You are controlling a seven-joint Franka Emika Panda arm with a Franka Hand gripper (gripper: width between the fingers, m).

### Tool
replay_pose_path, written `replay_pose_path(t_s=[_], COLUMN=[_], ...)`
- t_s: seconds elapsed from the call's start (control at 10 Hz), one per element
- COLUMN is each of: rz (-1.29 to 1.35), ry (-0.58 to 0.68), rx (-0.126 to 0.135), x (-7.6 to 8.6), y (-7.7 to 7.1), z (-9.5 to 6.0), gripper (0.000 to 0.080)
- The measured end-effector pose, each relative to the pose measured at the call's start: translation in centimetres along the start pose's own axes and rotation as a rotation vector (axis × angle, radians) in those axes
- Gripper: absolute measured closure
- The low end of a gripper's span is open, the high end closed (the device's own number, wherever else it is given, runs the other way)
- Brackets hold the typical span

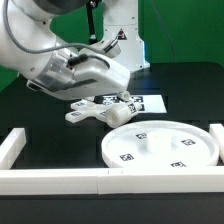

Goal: Assemble round table

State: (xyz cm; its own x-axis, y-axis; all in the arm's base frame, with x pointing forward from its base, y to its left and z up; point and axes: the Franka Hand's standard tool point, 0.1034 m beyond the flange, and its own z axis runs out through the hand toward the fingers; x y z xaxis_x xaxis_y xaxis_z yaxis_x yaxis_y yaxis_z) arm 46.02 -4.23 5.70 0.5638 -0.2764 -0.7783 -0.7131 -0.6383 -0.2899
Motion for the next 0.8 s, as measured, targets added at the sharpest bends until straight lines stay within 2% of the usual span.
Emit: replay_pose_path(t_s=[0.1,0.5,0.6,0.8], rz=[0.016,0.014,0.015,0.047], ry=[-0.052,-0.054,-0.059,-0.104], rx=[0.001,0.002,0.003,0.004], x=[0.3,0.5,0.5,0.8], y=[-0.6,-0.5,-0.2,1.5], z=[0.0,0.2,0.4,1.6], gripper=[0.0150,0.0150,0.0150,0.0150])
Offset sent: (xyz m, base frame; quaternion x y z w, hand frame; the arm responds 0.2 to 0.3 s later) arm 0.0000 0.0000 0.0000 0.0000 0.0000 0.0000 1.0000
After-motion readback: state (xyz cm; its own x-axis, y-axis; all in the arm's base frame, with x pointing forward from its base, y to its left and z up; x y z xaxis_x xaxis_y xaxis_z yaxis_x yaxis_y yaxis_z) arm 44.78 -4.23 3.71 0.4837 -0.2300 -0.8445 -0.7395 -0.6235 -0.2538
